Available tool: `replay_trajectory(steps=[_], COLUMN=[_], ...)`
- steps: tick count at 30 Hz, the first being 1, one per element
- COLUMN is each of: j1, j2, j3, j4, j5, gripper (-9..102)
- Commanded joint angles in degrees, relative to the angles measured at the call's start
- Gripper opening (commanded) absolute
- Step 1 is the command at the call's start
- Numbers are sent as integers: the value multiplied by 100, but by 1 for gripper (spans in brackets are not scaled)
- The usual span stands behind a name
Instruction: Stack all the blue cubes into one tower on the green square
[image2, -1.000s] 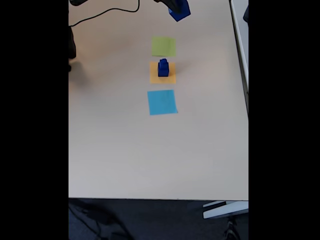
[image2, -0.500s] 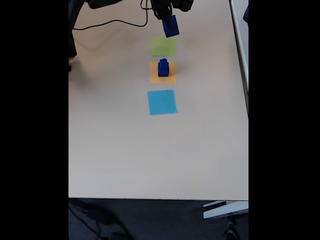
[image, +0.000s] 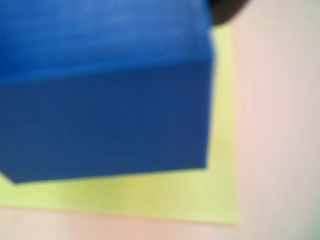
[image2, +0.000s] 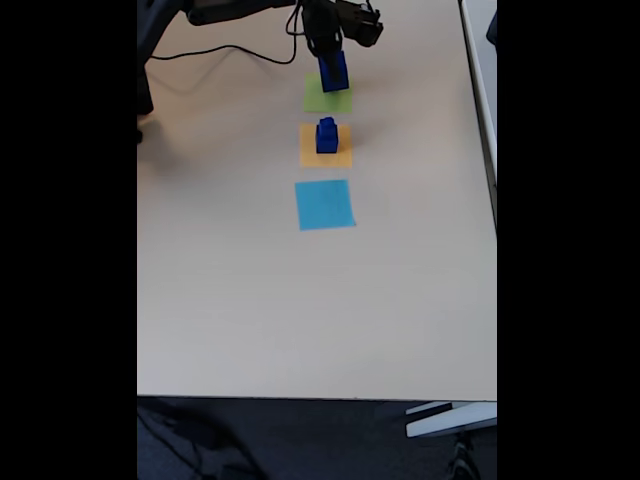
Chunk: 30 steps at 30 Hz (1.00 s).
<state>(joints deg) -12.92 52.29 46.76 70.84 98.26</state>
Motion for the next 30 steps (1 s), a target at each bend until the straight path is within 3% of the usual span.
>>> replay_trajectory(steps=[1,30], j1=[79,-35], j2=[105,-413], j3=[-264,-299], j4=[18,158], j5=[-123,396], gripper=[8,7])
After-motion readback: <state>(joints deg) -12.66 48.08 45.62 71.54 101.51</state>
